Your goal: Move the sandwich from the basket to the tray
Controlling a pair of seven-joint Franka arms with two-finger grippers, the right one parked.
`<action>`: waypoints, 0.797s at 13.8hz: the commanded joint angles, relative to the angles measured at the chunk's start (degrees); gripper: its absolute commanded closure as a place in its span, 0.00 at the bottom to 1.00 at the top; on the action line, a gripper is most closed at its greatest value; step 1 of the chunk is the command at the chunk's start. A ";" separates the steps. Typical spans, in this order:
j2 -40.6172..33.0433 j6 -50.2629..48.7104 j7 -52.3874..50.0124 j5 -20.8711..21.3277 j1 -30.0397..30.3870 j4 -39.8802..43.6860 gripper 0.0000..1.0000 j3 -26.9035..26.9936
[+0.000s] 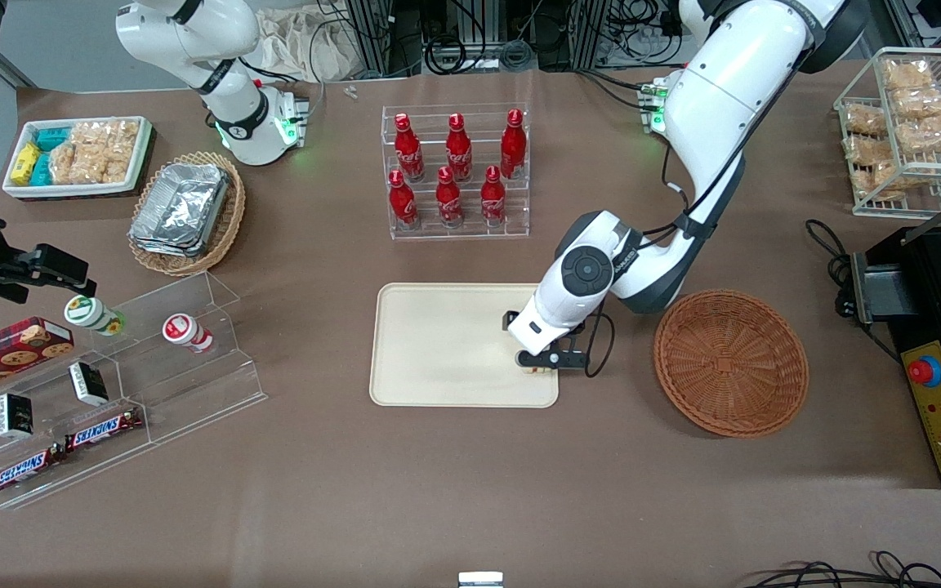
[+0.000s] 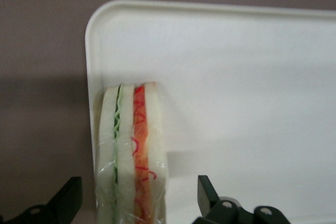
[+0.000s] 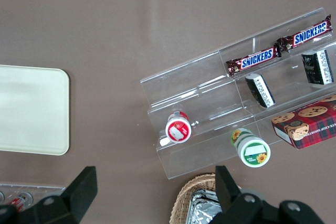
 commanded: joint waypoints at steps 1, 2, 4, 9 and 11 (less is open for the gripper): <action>-5.47 -3.58 -3.90 1.02 -0.66 1.33 0.00 0.49; -7.94 -6.73 -3.64 1.02 -0.04 1.85 0.00 0.84; -12.33 -14.63 -2.85 0.67 3.64 4.66 0.00 0.76; -24.11 -34.03 7.06 -3.81 11.90 8.63 0.00 0.67; -28.77 -42.85 11.46 -5.12 15.93 8.72 0.00 0.76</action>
